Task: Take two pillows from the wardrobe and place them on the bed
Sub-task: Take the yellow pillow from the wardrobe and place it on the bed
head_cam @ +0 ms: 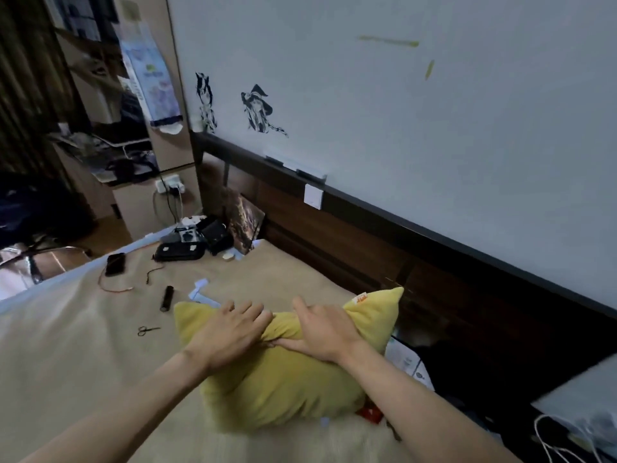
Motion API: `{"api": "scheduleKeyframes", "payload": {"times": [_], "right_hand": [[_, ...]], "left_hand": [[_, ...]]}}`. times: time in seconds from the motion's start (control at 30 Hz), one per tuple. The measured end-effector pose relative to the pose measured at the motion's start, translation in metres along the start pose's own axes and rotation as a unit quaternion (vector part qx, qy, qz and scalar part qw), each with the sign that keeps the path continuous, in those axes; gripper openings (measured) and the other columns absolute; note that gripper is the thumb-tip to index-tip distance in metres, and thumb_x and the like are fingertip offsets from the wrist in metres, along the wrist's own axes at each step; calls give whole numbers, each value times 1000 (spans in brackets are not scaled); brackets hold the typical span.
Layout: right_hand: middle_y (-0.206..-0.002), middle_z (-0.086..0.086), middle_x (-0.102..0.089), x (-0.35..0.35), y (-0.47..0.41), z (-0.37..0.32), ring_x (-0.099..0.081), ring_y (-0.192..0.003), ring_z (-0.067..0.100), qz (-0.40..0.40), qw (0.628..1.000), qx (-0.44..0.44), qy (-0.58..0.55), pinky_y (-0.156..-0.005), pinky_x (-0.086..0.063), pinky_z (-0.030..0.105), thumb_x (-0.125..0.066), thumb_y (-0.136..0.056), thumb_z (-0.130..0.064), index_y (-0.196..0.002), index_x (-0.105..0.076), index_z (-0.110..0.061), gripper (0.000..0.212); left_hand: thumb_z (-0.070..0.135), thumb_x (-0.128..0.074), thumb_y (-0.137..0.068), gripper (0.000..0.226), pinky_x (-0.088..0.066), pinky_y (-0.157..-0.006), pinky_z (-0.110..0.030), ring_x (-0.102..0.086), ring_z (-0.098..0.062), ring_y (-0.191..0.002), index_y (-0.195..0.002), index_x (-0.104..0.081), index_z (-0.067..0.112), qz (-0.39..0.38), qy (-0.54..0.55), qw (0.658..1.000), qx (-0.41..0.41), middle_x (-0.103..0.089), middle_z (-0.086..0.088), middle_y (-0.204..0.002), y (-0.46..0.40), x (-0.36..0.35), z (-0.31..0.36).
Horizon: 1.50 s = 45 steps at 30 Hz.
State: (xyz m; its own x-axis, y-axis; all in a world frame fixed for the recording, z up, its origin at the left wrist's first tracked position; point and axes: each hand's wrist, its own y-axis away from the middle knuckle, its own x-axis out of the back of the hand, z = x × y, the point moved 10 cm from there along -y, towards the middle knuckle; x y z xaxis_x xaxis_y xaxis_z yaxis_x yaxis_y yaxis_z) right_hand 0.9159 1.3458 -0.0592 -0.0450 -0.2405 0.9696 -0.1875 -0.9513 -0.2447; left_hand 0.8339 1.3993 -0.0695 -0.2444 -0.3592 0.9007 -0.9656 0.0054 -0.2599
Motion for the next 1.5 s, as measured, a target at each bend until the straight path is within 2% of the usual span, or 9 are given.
{"api": "scheduleKeyframes", "payload": {"times": [0.2, 0.37, 0.53, 0.7, 0.83, 1.03, 1.2, 1.4, 1.5], "right_hand": [[-81, 9, -73, -24, -62, 44, -69, -74, 32, 2, 1000, 14, -28, -54, -45, 38, -43, -77, -86, -100, -53, -15, 75], [-93, 10, -72, -53, -137, 115, -69, -84, 34, 3, 999, 15, -46, -65, -50, 40, -49, -81, -80, -102, -60, -16, 68], [-96, 11, -71, -78, -202, 214, -67, -89, 36, -32, 991, -50, -120, -69, -50, 43, -55, -86, -69, -103, -56, -21, 51], [-103, 9, -70, -103, -239, 301, -66, -95, 34, -49, 969, -141, -195, -71, -46, 40, -56, -88, -64, -109, -54, -25, 44], [-107, 9, -68, -143, -246, 344, -67, -94, 31, -73, 970, -183, -144, -67, -48, 38, -54, -93, -58, -123, -49, -18, 50], [-116, 15, -63, -153, -249, 382, -63, -100, 33, -67, 976, -192, -72, -80, -50, 45, -54, -100, -38, -132, -36, -7, 48], [-103, 13, -65, -131, -259, 400, -63, -88, 31, -7, 981, -170, -89, -64, -47, 41, -55, -99, -38, -121, -41, -7, 40], [-120, 14, -55, -137, -253, 394, -53, -105, 30, -26, 985, -169, 15, -90, -44, 42, -60, -93, -20, -127, -44, -9, 39], [-124, 16, -56, -131, -255, 365, -52, -113, 32, -2, 997, -65, 37, -99, -42, 45, -64, -87, -18, -129, -46, -8, 47]], "left_hand": [[20, -34, -89, 23, -43, -59, -37, -54, -25, -69, -97, -55, 16, -29, -42, 998, 28, -57, -7, -83, -51, -35, -46], [24, -34, -93, 24, -43, -72, -38, -55, -26, -87, -107, -53, 17, -111, -70, 987, 96, -58, -8, -103, -123, -89, -95], [32, -34, -98, 36, -39, -94, -41, -52, -27, -110, -129, -46, 16, -106, -40, 979, 168, -53, -7, -125, -220, -117, -132], [46, -48, -97, 77, -18, -119, -48, -18, -26, -148, -157, -5, 22, -149, 29, 947, 283, -14, -4, -164, -288, -149, -146], [59, -60, -87, 104, -21, -118, -51, -19, -31, -148, -157, 7, 20, -210, 48, 928, 303, -3, -10, -166, -302, -187, -123], [64, -45, -93, 92, -33, -112, -49, -30, -34, -143, -158, 2, 19, -272, 115, 908, 299, -6, -15, -165, -273, -227, -97], [59, -43, -96, 84, -30, -115, -48, -31, -33, -143, -158, 0, 21, -287, 131, 897, 311, -10, -14, -165, -254, -243, -98], [55, -44, -96, 80, -34, -112, -44, -38, -29, -139, -157, -6, 21, -272, 134, 897, 322, -18, -11, -163, -252, -249, -94], [53, -45, -97, 78, -36, -110, -44, -40, -28, -137, -157, -8, 21, -264, 135, 900, 321, -22, -10, -162, -254, -247, -89]]}}
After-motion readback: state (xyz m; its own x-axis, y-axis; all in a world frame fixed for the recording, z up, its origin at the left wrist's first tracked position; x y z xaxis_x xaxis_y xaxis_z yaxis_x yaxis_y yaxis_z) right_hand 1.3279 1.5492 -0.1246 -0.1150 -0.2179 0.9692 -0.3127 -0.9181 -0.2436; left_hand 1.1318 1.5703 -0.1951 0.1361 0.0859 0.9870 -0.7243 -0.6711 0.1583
